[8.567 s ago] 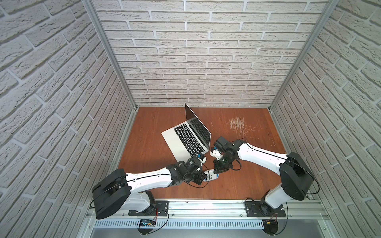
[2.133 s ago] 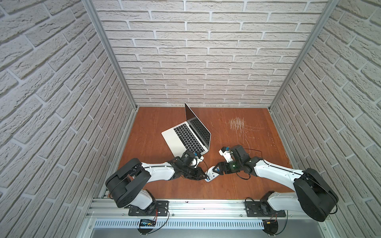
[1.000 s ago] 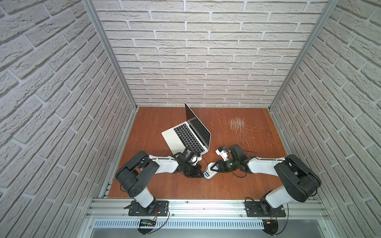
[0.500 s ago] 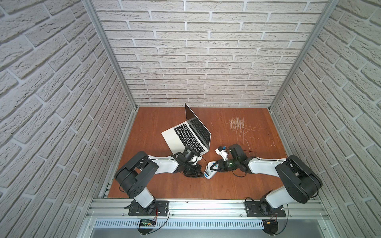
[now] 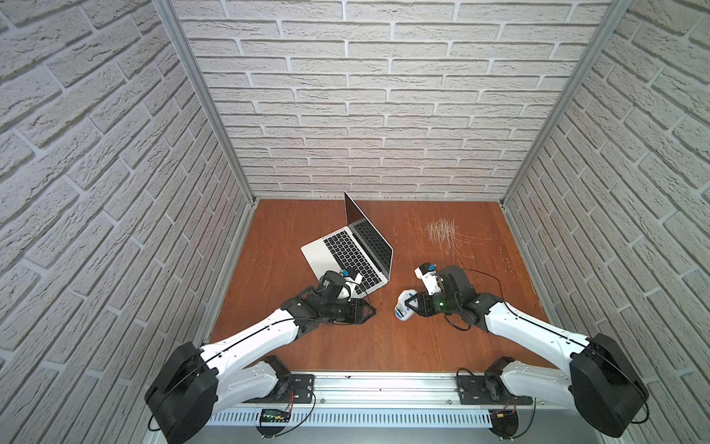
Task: Remove the wireless mouse receiver from the laptop
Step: Place the mouse at the center of the board.
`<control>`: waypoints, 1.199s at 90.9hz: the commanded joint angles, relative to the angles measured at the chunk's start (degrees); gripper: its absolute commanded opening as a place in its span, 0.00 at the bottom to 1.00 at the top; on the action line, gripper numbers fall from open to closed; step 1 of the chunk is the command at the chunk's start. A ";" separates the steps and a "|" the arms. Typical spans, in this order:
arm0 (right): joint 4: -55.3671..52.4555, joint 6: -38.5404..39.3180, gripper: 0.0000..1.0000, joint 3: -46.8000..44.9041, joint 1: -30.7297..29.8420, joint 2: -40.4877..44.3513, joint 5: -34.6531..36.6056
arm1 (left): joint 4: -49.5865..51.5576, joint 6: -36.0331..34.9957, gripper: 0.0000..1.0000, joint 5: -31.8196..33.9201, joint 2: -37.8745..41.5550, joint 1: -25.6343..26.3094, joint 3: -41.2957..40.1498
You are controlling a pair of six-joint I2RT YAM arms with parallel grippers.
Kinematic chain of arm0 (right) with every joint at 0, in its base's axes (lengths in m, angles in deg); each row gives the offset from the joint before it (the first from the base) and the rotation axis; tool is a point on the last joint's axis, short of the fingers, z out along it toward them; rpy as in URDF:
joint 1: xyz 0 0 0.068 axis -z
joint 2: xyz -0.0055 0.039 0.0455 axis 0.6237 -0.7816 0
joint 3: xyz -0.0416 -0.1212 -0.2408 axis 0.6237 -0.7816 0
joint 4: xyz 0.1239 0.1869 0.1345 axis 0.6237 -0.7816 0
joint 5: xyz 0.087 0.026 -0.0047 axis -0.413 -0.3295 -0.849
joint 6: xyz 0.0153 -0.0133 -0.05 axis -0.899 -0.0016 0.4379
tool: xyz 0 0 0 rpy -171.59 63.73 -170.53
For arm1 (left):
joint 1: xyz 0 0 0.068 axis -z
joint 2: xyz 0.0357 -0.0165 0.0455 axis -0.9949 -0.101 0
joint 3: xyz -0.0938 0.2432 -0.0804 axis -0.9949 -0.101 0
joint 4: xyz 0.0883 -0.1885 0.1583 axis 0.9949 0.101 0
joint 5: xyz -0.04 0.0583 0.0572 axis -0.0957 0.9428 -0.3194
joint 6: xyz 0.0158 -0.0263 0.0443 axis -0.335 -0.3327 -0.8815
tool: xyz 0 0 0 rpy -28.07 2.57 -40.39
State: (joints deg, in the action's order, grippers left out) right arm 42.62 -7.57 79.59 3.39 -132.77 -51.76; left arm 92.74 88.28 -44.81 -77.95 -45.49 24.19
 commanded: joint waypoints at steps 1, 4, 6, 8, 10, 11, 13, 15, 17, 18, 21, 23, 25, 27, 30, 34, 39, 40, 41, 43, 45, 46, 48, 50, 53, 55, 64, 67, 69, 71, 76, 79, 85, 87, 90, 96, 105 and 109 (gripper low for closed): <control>-6.40 5.32 0.10 4.29 -3.44 1.69 12.53 | 6.85 1.79 0.57 7.22 3.69 -1.56 -0.55; -7.70 5.96 0.10 5.43 -4.37 1.55 14.34 | 7.88 2.16 0.60 8.34 5.00 -1.94 -0.55; -8.59 6.60 0.10 6.26 -5.04 1.37 16.10 | 8.51 2.43 0.61 9.20 5.66 -2.08 -0.55; -9.37 7.15 0.10 7.09 -5.86 1.10 17.50 | 9.10 2.61 0.62 9.95 6.31 -2.42 -0.61; -10.22 7.91 0.10 7.69 -6.77 0.77 18.86 | 9.67 2.81 0.62 10.55 6.87 -2.77 -0.63; -10.64 8.28 0.10 8.06 -7.19 0.69 19.44 | 10.07 2.81 0.62 10.85 7.05 -2.95 -0.63; -11.35 8.85 0.10 8.68 -8.05 0.31 21.61 | 10.84 2.99 0.63 11.61 7.54 -3.32 -0.68; -11.92 9.28 0.10 9.21 -8.92 0.07 23.56 | 11.47 3.19 0.63 12.26 7.99 -3.66 -0.65; -12.42 9.74 0.09 9.58 -9.80 -0.24 25.32 | 12.11 3.35 0.63 12.89 8.38 -4.05 -0.64; -12.62 9.90 0.09 9.80 -10.20 -0.30 26.36 | 12.39 3.48 0.62 13.17 8.55 -4.29 -0.68; -13.20 10.54 0.09 10.29 -11.52 -0.85 29.02 | 12.93 3.98 0.60 13.74 9.03 -5.03 -0.87; -13.53 11.24 0.09 10.71 -12.65 -1.23 30.97 | 13.13 4.32 0.59 14.16 9.39 -5.42 -1.02; -13.81 11.79 0.09 11.16 -13.89 -1.81 32.93 | 13.36 4.80 0.59 14.72 9.75 -5.85 -1.13; -14.03 12.21 0.09 11.47 -14.82 -2.29 35.33 | 13.70 5.27 0.58 15.35 10.28 -6.27 -1.44; -14.42 13.00 0.09 12.18 -16.51 -3.36 38.24 | 14.04 5.79 0.59 16.10 10.97 -6.83 -1.83; -14.76 13.79 0.09 12.82 -18.47 -4.88 40.96 | 14.31 6.36 0.60 16.91 11.86 -7.52 -2.39; -15.19 14.73 0.09 13.70 -20.74 -7.09 44.37 | 14.77 7.23 0.63 17.68 12.80 -8.54 -3.00; -15.28 14.86 0.09 13.84 -21.07 -7.64 44.98 | 14.86 7.35 0.63 17.76 13.00 -8.82 -3.05; -15.32 14.92 0.09 13.95 -21.50 -8.05 45.86 | 14.95 7.46 0.64 17.76 13.19 -9.09 -3.12; -15.38 15.21 0.09 14.17 -22.22 -8.86 47.36 | 15.13 7.56 0.64 17.62 13.42 -9.47 -3.23; -15.28 15.33 0.09 14.38 -22.99 -9.72 48.54 | 15.24 7.63 0.65 17.50 13.70 -9.79 -3.33; -15.19 15.33 0.09 14.49 -23.29 -10.05 49.18 | 15.28 7.64 0.65 17.49 13.85 -9.93 -3.34; -15.19 15.36 0.09 14.77 -23.92 -10.61 50.34 | 15.43 7.58 0.66 17.42 14.11 -10.27 -3.42; -15.04 15.30 0.09 15.01 -24.54 -11.34 51.22 | 15.65 7.57 0.67 17.38 14.36 -10.45 -3.44; -14.68 15.60 0.09 15.36 -25.31 -12.56 52.17 | 15.98 7.56 0.68 17.35 14.66 -10.76 -3.45; -14.58 15.73 0.09 15.78 -25.92 -13.30 52.51 | 16.16 7.50 0.68 17.39 14.69 -10.99 -3.45; -15.60 15.83 0.10 18.18 -28.06 -17.14 55.01 | 16.53 7.30 0.69 17.16 14.89 -11.56 -3.55; -15.93 15.80 0.10 18.87 -29.00 -18.60 56.14 | 16.47 7.30 0.70 17.02 14.84 -11.76 -3.61; -16.15 15.72 0.10 19.31 -29.56 -19.38 56.85 | 16.46 7.28 0.70 16.93 14.78 -11.81 -3.69; -16.37 15.72 0.10 19.69 -30.10 -20.35 57.62 | 16.45 7.25 0.70 16.82 14.79 -11.84 -3.70; -16.92 15.41 0.10 20.56 -31.39 -22.90 59.71 | 16.37 7.20 0.70 16.79 14.66 -11.91 -3.80; -17.21 15.07 0.10 20.97 -32.36 -23.97 60.73 | 16.37 7.22 0.70 16.83 14.68 -11.91 -3.82; -17.71 14.36 0.11 21.85 -33.94 -27.03 62.50 | 16.32 7.22 0.71 16.80 14.77 -12.02 -3.96; -18.04 14.15 0.11 22.23 -34.40 -28.17 63.32 | 16.29 7.17 0.71 16.81 14.74 -12.09 -3.97; -18.77 13.76 0.11 23.14 -35.32 -29.81 64.60 | 16.30 7.21 0.71 16.81 14.78 -12.13 -4.04; -20.34 13.15 0.11 24.81 -37.01 -33.07 67.65 | 16.36 7.21 0.71 16.91 14.73 -12.25 -4.06; -22.11 12.08 0.11 26.94 -38.57 -37.18 69.94 | 16.63 7.17 0.72 17.05 14.79 -12.49 -3.98; -22.42 11.81 0.14 27.59 -39.17 -38.27 69.64 | 16.82 7.13 0.73 17.37 14.92 -12.57 -3.85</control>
State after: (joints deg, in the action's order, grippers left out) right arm 23.21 6.94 105.71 -34.18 -167.94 15.52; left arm 109.28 95.64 -28.40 -63.50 -57.44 20.96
